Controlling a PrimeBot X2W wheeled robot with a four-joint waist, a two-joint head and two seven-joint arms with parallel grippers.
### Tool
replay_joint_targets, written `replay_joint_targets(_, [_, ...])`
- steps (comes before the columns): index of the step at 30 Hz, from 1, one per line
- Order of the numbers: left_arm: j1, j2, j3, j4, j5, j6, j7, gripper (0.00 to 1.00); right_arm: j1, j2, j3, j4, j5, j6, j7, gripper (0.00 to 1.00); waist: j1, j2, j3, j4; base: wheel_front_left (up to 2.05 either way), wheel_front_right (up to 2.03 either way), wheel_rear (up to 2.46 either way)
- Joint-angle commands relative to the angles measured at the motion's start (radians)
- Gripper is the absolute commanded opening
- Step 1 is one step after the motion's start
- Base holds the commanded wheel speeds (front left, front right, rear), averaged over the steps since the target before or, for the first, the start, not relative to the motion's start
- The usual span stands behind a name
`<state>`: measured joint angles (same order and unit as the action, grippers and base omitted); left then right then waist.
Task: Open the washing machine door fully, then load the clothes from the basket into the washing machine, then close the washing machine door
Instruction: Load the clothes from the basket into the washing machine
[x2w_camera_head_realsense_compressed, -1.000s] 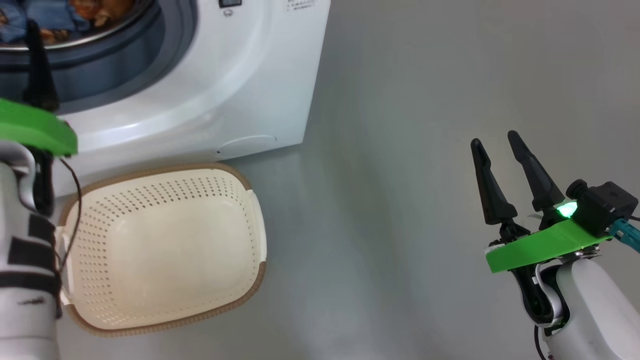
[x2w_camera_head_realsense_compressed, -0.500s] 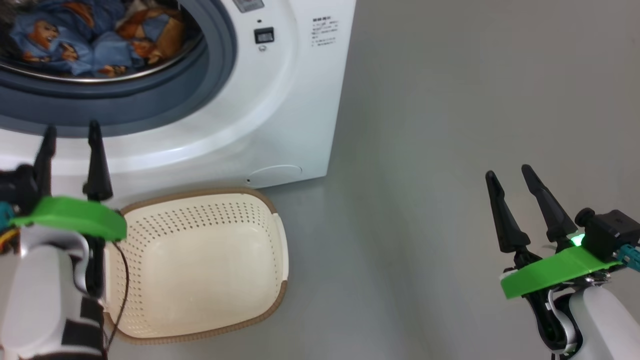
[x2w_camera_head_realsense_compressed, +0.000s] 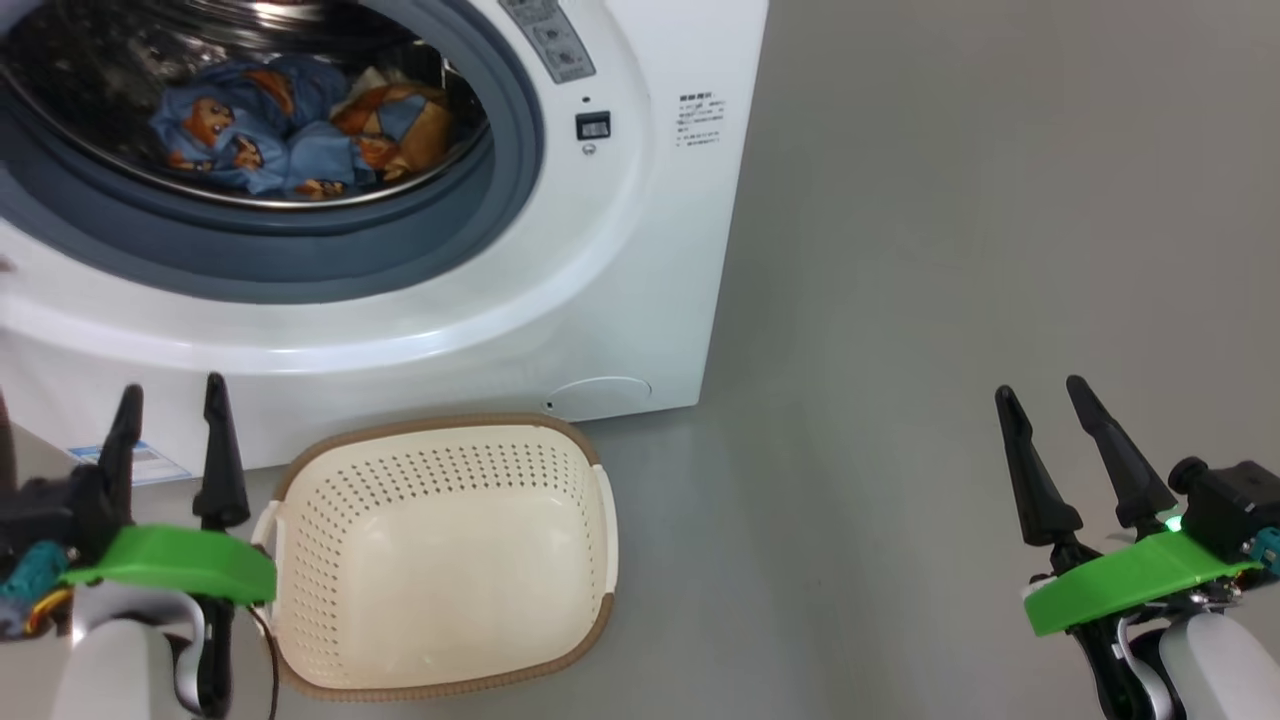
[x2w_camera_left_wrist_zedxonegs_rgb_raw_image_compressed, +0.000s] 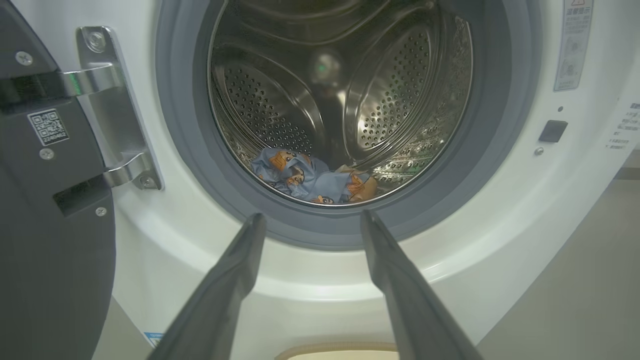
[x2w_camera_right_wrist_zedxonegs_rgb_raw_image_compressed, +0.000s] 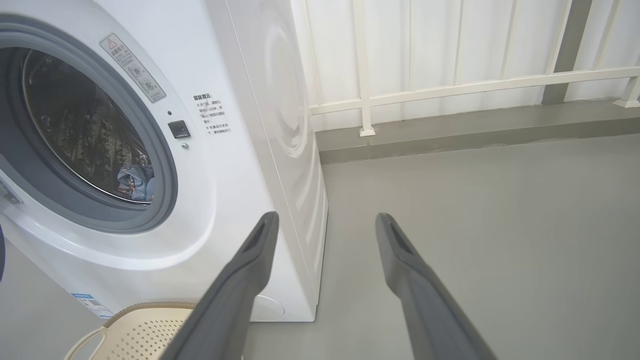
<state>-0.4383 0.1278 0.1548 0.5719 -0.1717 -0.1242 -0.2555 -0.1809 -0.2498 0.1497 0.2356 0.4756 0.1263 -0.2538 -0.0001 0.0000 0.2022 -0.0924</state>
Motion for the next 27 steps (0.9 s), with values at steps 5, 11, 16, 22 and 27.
replay_joint_targets(5, [0.074, 0.011, 0.036, -0.084, 0.019, -0.004, -0.006, 1.0, 0.034, -0.022, 0.002, -0.02, -0.008, 0.004, -0.008, 1.0, 0.0001, 0.0, -0.038, 0.022, 0.0, 0.0, 0.0])
replay_joint_targets(11, [0.16, -0.004, 0.045, -0.143, 0.018, -0.005, -0.006, 1.0, 0.068, -0.024, -0.013, -0.028, -0.011, 0.004, -0.008, 1.0, 0.0001, 0.0, -0.062, 0.029, 0.0, 0.0, 0.0])
replay_joint_targets(16, [0.211, -0.014, 0.06, -0.184, 0.011, -0.006, -0.006, 1.0, 0.089, -0.028, -0.028, -0.035, -0.013, 0.004, -0.008, 1.0, 0.0001, 0.0, -0.069, 0.038, 0.0, 0.0, 0.0])
replay_joint_targets(22, [0.239, -0.026, 0.069, -0.223, 0.002, -0.006, -0.006, 1.0, 0.105, -0.031, -0.045, -0.042, -0.017, 0.004, -0.008, 1.0, 0.0001, 0.0, -0.071, 0.05, 0.0, 0.0, 0.0])
replay_joint_targets(27, [0.249, -0.033, 0.067, -0.237, 0.005, -0.006, -0.006, 1.0, 0.106, -0.03, -0.049, -0.044, -0.02, 0.004, -0.008, 1.0, 0.0001, 0.0, -0.072, 0.053, 0.0, 0.0, 0.0])
